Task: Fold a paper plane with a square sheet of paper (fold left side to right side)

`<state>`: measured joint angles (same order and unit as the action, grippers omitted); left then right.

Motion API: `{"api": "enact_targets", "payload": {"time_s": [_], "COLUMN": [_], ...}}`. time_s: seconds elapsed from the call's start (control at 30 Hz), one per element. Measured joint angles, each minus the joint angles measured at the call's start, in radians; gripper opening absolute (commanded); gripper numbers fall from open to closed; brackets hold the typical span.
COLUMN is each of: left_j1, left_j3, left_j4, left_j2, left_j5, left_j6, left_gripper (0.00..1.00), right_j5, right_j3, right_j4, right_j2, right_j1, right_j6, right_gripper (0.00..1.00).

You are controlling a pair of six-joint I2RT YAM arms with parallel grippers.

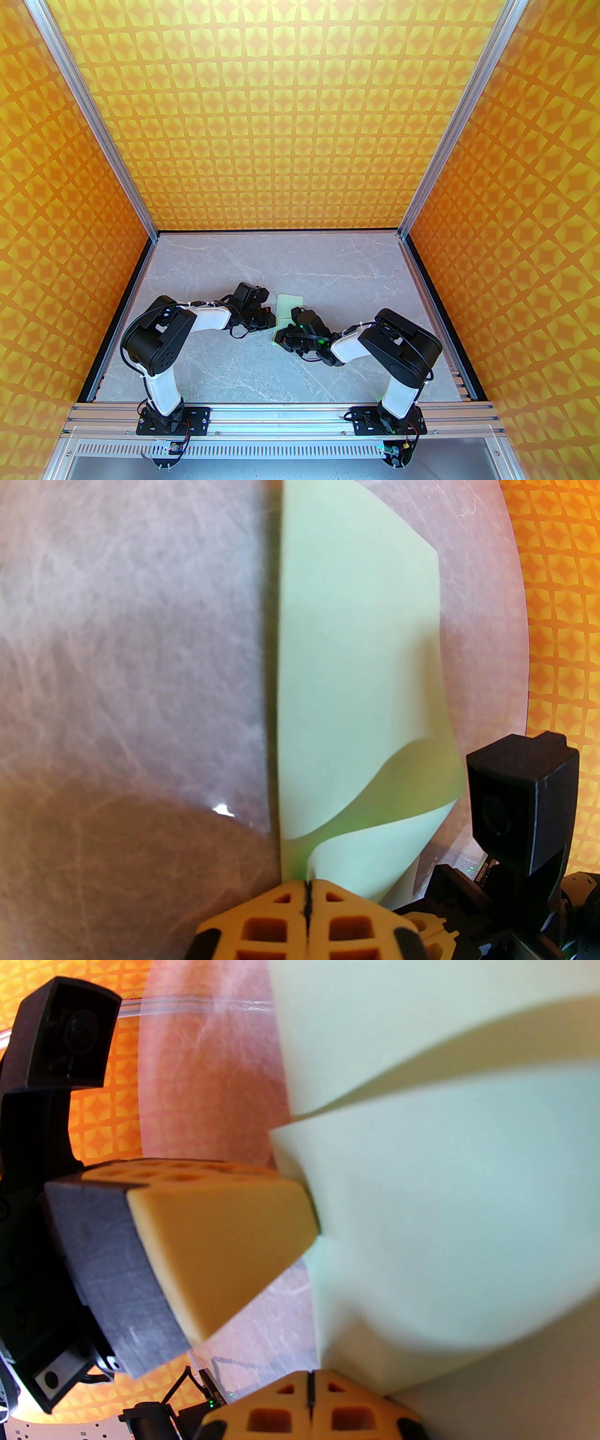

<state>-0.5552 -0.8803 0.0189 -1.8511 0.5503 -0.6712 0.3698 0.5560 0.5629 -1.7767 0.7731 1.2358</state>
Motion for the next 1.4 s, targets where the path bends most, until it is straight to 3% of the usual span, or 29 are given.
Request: {"api": "enact_targets", "payload": {"time_s": [0.43,0.8,1.0,1.2,1.4], "left_j1": [0.000,0.000,0.000,0.000,-0.002], "left_j3": [-0.001,-0.001,-0.001,-0.001,-0.001], "left_j4": [0.000,0.000,0.000,0.000,0.000], "left_j2": [-0.003,-0.003,-0.003,-0.003,-0.003], "left_j5": [0.008,0.015,0.015,0.015,0.015], "left_j6": [0.000,0.000,0.000,0.000,0.000], "left_gripper": [0.02,0.02,0.02,0.02,0.02], "right_j5": [-0.015,-0.023,-0.057,-0.122,-0.170], "right_j3": [0.065,0.081,0.075,0.062,0.047], "right_j4": [-0.196,-0.256,-0.321,-0.351,-0.415], "right_j2": [0.031,0.046,0.143,0.277,0.299], "right_j1": [0.003,0.005,0.005,0.003,-0.015], "right_j6": [-0.037,-0.045,-0.079,-0.105,-0.123], "right_gripper": [0.00,0.00,0.07,0.07,0.05]}}
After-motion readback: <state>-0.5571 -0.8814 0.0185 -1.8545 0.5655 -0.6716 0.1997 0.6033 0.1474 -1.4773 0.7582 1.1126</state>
